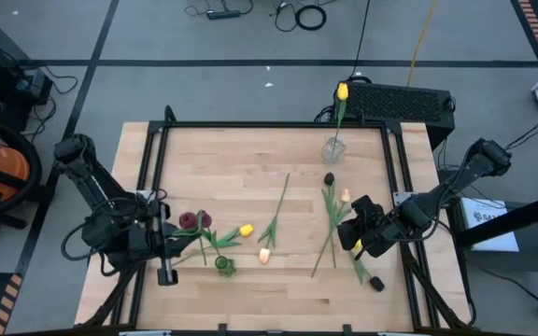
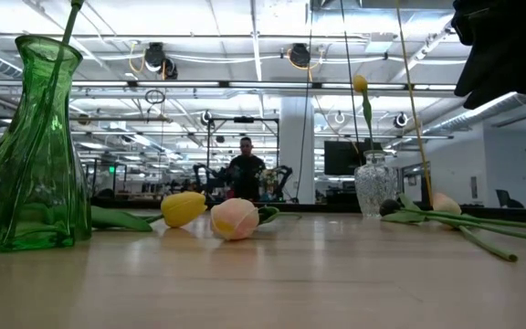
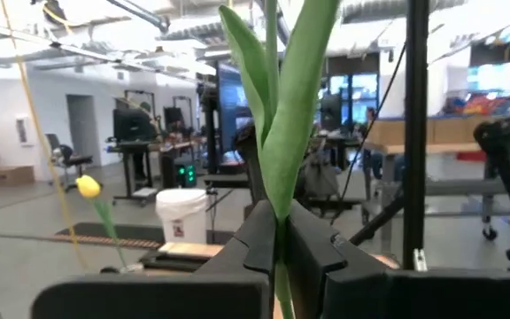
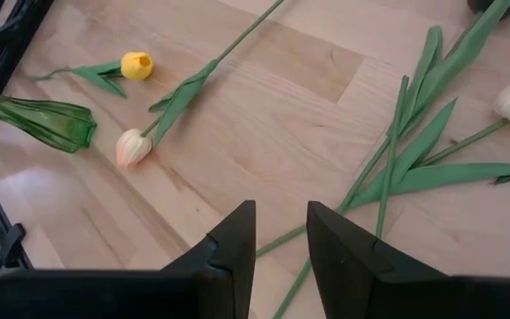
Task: Sort flowers into vase by color
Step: Put the dark red flower into the green vase
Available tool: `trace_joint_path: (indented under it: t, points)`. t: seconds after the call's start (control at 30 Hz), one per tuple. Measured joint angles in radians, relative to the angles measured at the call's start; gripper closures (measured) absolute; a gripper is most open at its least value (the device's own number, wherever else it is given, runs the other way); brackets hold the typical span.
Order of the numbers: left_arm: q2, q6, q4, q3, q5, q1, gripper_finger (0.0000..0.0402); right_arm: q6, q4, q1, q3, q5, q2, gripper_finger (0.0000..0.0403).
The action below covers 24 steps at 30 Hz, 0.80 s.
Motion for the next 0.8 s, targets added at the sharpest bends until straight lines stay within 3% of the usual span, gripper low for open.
trace_joint_path:
  t: [0.3, 0.8]
  points:
    - [0.014, -0.002, -0.020, 0.000, 0.022, 0.001, 0.0397, 0.028, 0.000, -0.001, 0.000, 0.010, 0.000, 0.0307]
    - [0.137, -0.005, 0.000, 0.000, 0.076, 0.095, 0.0399, 0.030, 0.027, 0.000, 0.000, 0.010, 0.000, 0.0307]
